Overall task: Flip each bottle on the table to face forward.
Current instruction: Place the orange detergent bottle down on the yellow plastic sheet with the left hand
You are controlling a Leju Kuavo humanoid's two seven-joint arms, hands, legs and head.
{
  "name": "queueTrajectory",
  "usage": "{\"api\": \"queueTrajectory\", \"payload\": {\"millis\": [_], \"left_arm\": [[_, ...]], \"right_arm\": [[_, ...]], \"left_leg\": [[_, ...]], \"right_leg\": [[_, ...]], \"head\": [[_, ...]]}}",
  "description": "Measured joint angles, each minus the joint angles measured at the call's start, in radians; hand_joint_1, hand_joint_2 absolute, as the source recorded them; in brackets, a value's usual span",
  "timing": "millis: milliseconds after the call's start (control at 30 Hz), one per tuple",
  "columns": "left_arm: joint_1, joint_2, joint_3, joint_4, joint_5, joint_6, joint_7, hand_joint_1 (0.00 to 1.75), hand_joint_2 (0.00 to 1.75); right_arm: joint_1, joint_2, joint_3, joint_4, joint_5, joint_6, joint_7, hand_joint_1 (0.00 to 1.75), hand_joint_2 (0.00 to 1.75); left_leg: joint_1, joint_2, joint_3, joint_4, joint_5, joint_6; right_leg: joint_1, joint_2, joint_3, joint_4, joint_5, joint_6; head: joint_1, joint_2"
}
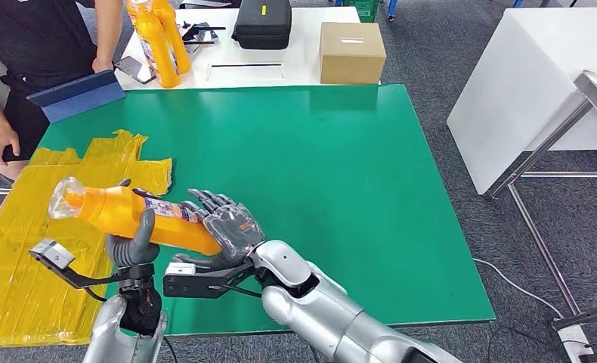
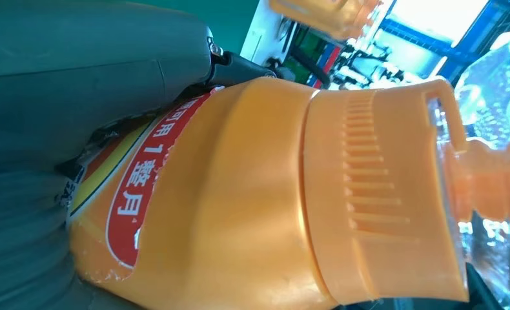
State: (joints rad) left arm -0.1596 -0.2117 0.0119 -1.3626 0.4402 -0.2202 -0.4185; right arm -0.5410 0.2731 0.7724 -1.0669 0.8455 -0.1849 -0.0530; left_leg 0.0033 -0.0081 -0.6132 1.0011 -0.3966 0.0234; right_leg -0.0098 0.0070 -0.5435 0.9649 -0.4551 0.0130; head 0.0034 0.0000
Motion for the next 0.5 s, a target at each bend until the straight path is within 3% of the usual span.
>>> {"api": "queueTrajectory", "payload": {"millis": [133, 233, 300, 500], "left_arm": [[0.000, 0.001, 0.020, 0.000, -0.001, -0.008, 0.001, 1.75, 1.75], [0.013, 0.000, 0.084, -0.013, -0.008, -0.032, 0.003, 1.75, 1.75], [0.026, -0.001, 0.114, -0.026, -0.013, -0.043, 0.003, 1.75, 1.75], [0.049, -0.002, 0.152, -0.041, -0.034, -0.056, -0.005, 1.75, 1.75]], "right_arm": [[0.027, -0.017, -0.045, -0.087, 0.016, 0.019, -0.001, 0.00, 0.00], [0.141, -0.093, -0.199, -0.390, 0.082, 0.016, -0.011, 0.00, 0.00], [0.195, -0.136, -0.270, -0.513, 0.108, 0.006, -0.019, 0.00, 0.00], [0.256, -0.181, -0.361, -0.589, 0.140, -0.007, -0.035, 0.00, 0.00]], "left_leg": [[0.000, 0.000, 0.000, 0.000, 0.000, 0.000], [0.000, -0.001, 0.000, 0.000, 0.000, 0.000], [0.000, -0.001, 0.000, 0.000, 0.000, 0.000], [0.000, -0.001, 0.000, 0.000, 0.000, 0.000]], "right_leg": [[0.000, 0.000, 0.000, 0.000, 0.000, 0.000], [0.000, -0.001, 0.000, 0.000, 0.000, 0.000], [0.000, -0.001, 0.000, 0.000, 0.000, 0.000], [0.000, -0.001, 0.000, 0.000, 0.000, 0.000]], "head": [[0.000, 0.000], [0.000, 0.000], [0.000, 0.000], [0.000, 0.000]]}}
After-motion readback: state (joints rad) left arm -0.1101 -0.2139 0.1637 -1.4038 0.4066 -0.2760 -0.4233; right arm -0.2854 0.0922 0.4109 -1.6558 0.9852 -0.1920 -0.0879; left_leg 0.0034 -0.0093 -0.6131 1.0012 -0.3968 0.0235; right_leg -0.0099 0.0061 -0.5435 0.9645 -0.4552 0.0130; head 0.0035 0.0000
